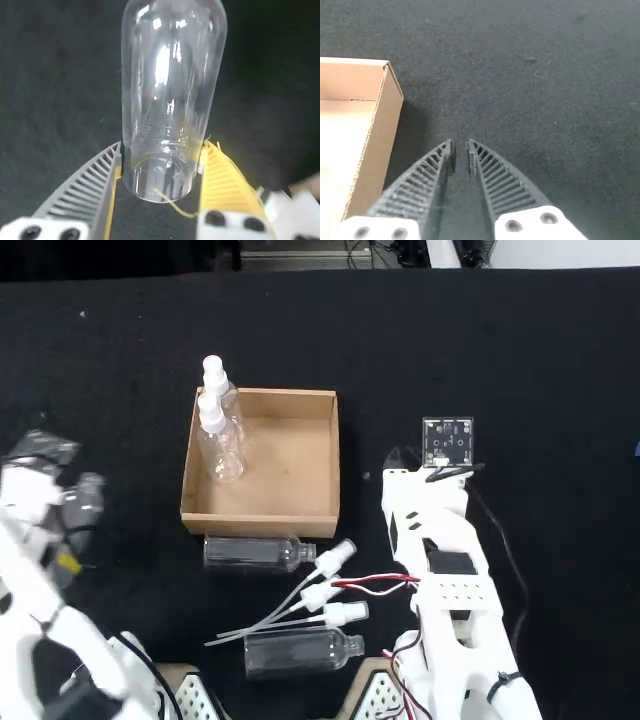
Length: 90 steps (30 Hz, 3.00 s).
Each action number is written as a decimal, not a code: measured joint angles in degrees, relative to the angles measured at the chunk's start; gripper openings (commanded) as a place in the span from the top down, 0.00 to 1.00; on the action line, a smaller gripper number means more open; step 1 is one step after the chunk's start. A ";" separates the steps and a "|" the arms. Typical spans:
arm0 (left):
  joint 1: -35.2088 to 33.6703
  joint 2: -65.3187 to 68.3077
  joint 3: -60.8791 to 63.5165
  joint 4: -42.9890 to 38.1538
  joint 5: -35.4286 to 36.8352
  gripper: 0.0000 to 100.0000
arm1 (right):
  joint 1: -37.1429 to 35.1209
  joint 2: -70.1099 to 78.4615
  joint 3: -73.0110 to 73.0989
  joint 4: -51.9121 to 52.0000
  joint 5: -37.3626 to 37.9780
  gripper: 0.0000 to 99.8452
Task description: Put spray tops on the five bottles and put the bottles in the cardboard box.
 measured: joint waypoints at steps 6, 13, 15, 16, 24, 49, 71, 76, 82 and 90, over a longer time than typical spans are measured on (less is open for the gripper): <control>-13.27 13.89 -3.25 -4.22 4.40 0.88 | 0.00 0.00 0.00 0.00 0.00 0.97; -20.48 18.99 -4.13 -4.31 5.19 0.72 | 0.00 0.00 0.00 0.00 0.00 0.97; -20.84 19.25 -4.04 -4.75 5.19 0.69 | 0.00 0.00 0.00 0.00 0.00 0.97; -20.84 19.25 -4.04 -4.92 5.19 0.69 | 0.00 0.00 0.00 0.00 0.00 0.97; -16.62 19.43 -8.70 -3.08 5.19 0.69 | 0.00 0.00 0.00 0.00 0.00 0.97; -6.24 31.82 -5.10 -19.43 2.37 0.71 | 0.00 0.00 0.00 0.00 0.00 0.97; -6.24 33.41 -14.86 -4.48 2.20 0.83 | 0.00 0.00 0.00 0.00 0.00 0.97; -6.95 33.41 -14.86 -5.98 1.05 0.70 | 0.00 0.00 0.00 0.00 0.00 0.97; -11.60 33.41 -14.86 -5.98 -7.82 0.72 | 0.00 0.00 0.00 0.00 0.00 0.97; -8.62 33.41 -14.86 -7.21 -7.12 0.72 | 0.00 0.00 0.00 0.00 0.00 0.97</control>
